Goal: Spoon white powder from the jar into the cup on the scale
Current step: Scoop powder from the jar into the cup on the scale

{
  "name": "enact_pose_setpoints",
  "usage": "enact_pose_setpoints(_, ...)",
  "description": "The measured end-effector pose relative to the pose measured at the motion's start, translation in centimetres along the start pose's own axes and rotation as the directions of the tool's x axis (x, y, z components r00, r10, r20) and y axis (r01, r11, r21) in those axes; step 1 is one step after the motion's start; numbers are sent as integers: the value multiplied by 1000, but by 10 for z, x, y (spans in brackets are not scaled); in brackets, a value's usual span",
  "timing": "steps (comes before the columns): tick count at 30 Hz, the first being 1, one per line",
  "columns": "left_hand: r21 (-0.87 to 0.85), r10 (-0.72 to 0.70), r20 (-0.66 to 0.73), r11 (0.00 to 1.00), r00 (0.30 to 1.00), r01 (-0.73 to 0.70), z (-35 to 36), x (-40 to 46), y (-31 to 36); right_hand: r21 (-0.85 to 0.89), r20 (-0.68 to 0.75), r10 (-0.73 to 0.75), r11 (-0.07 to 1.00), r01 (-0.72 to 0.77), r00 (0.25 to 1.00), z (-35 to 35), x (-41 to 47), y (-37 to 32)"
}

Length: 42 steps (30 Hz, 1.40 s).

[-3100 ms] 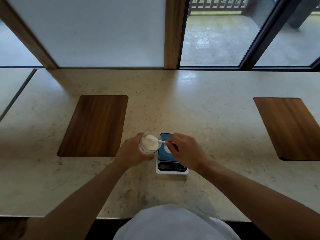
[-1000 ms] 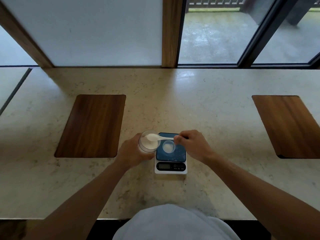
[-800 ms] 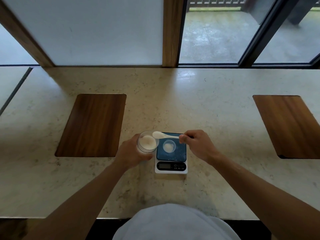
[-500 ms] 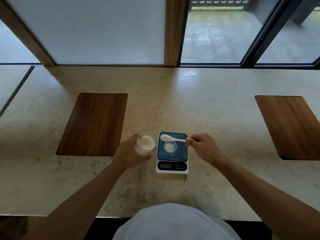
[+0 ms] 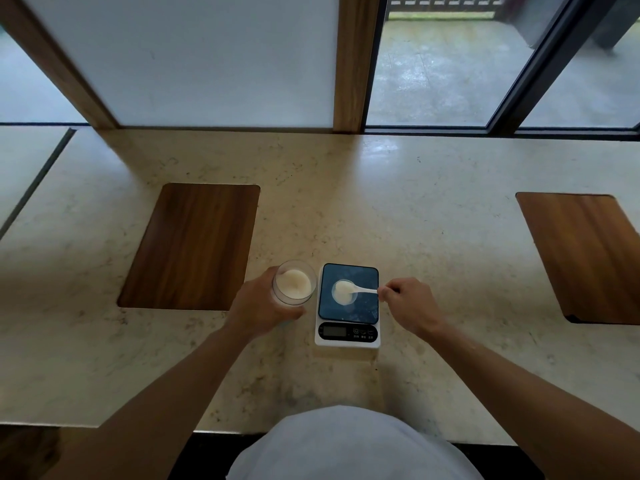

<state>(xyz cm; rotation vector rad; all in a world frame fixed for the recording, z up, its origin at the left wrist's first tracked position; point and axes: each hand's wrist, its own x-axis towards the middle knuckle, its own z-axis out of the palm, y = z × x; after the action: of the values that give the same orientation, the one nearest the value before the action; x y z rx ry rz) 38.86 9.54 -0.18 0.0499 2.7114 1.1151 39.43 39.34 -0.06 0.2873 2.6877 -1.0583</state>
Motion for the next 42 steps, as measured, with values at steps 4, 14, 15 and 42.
enact_pose_setpoints(4,7,2,5,1000,1000,-2,0,2,0,-29,-16,-15,999,14,1000,2,0,-2)
enact_pose_setpoints(14,-1,33,17,999,999,-33,4,1,0,-133,-55,-132,983,124,990,3,-4,-6)
enact_pose_setpoints(15,3,32,16,999,999,-32,4,1,0,-142,-61,-147,980,137,987,3,-5,-7)
enact_pose_setpoints(42,-9,64,2,998,998,-64,10,4,4,-281,-126,-445,873,399,887,-2,-22,1)
